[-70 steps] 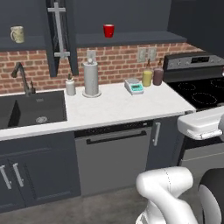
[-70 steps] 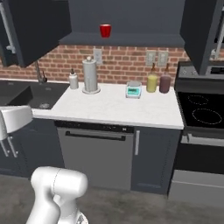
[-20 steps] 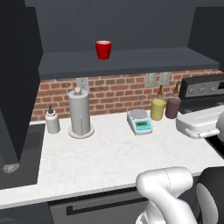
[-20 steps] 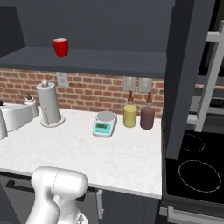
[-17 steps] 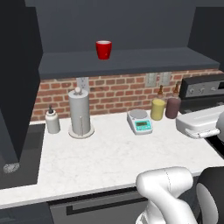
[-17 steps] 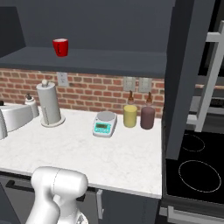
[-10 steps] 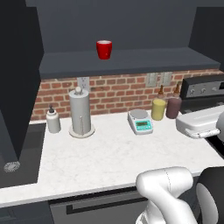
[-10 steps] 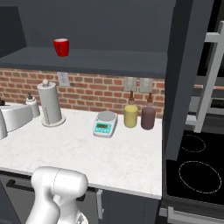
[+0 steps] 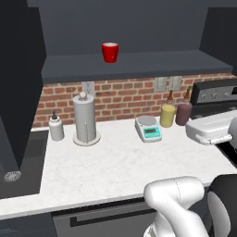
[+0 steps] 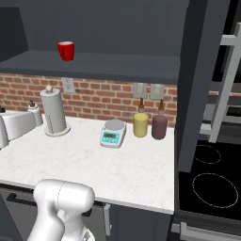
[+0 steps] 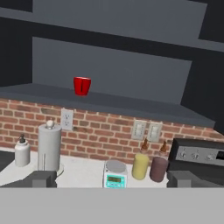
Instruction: Gather all objects into one cabinet and sort the glasses and bowls to opposite sides.
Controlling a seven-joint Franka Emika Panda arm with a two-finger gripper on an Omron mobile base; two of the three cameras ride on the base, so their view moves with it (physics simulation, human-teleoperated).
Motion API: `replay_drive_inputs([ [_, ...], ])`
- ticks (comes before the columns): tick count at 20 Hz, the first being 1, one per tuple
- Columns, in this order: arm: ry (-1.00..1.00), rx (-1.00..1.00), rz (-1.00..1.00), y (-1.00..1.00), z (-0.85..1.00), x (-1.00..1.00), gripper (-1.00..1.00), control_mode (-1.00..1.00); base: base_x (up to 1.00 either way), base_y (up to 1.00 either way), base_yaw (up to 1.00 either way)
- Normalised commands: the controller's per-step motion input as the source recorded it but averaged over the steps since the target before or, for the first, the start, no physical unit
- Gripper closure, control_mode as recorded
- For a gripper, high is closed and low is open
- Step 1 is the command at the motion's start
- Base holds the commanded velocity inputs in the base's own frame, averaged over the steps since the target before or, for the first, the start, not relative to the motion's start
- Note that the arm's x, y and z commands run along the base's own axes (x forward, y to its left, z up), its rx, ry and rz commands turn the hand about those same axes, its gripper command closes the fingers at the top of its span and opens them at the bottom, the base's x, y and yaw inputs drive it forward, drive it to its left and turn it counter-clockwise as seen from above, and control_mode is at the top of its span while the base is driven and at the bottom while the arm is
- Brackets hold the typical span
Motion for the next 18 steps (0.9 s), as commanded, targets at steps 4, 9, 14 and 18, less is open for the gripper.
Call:
replay_drive_inputs([
  [4,0.01,0.0,0.03,0.0,0.6,0.0,-1.0,-1.0,0.0,0.0,0.0],
  [9,0.04,0.0,0.11,0.0,0.76,0.06,-1.0,-1.0,0.0,0.0,0.0],
  [14,0.03,-0.04,0.13,0.09,0.2,0.1,-1.0,-1.0,0.0,0.0,0.0],
  [18,0.0,-0.05,-0.07,0.21,0.0,0.65,-1.0,-1.0,0.0,0.0,0.0],
])
